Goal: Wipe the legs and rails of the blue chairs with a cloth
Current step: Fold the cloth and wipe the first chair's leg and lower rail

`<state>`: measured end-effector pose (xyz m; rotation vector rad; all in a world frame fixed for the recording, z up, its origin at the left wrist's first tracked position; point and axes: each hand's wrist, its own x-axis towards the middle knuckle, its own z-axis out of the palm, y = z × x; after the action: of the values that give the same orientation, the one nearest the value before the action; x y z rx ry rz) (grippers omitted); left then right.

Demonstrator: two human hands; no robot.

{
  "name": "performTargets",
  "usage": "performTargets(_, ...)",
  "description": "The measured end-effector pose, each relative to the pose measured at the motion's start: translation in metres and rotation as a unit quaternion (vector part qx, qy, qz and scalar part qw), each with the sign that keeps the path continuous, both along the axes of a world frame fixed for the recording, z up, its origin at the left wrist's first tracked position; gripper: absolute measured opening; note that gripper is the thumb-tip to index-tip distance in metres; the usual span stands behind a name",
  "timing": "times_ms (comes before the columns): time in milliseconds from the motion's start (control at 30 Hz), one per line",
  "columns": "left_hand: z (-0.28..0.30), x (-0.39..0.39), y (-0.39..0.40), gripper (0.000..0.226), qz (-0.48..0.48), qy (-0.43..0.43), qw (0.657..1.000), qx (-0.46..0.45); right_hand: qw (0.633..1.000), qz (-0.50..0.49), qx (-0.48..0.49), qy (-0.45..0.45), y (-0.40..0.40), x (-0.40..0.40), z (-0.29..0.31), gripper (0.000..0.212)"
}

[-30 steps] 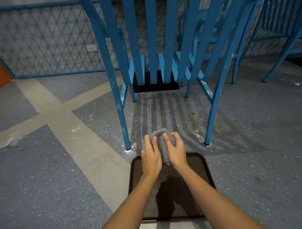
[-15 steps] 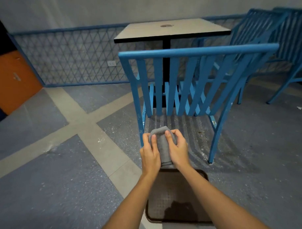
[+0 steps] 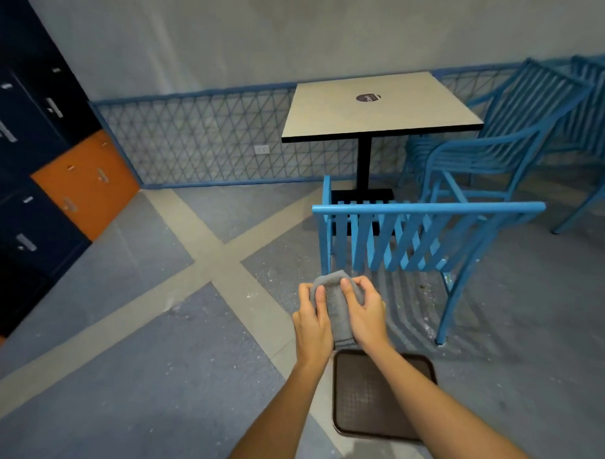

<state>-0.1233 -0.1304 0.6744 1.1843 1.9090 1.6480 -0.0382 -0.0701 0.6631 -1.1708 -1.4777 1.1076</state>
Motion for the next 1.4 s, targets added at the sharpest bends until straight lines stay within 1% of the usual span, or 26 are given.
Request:
performTargets(267, 0.078, -0.035, 0.006, 0.023, -0.023, 0.034, 0.999, -0.004, 1.000, -0.016, 0.017, 0.018, 0.002, -0.033, 0.074, 0.023)
performTargets(433, 0.107, -0.059, 0.016, 0.021, -0.029, 0.027, 0.999, -0.011, 0.999, -0.013, 0.021, 0.027, 0.010, -0.055, 0.107, 0.023)
performTargets(633, 0.119, -0.099, 0.049, 0.024, -0.067, 0.026, 0.997, -0.005, 0.998, -0.053, 0.014, 0.044, 0.030, -0.088, 0.124, 0.024)
performTargets(767, 0.129, -0.131, 0.080, 0.025, -0.128, 0.028, 0.991, 0.000, 0.992, -0.108, 0.011, 0.059, 0.047, -0.119, 0.131, 0.023)
performTargets(833, 0.134, -0.144, 0.094, 0.026, -0.144, 0.025, 0.989, 0.008, 0.990, -0.125, 0.006, 0.061, 0.057, -0.132, 0.137, 0.025)
performTargets(1067, 0.144, -0.182, 0.152, 0.026, -0.162, 0.005, 0.986, 0.028, 0.985, -0.167, 0.001, 0.037, 0.100, -0.173, 0.160, 0.033)
performTargets(1267, 0.137, -0.203, 0.201, 0.027, -0.183, -0.001, 0.983, 0.034, 0.980, -0.201, 0.011, 0.001, 0.138, -0.193, 0.152, 0.039)
performTargets(1400, 0.124, -0.222, 0.236, 0.027, -0.213, -0.002, 0.976, 0.040, 0.974, -0.225, -0.003, -0.010, 0.165, -0.211, 0.143, 0.036)
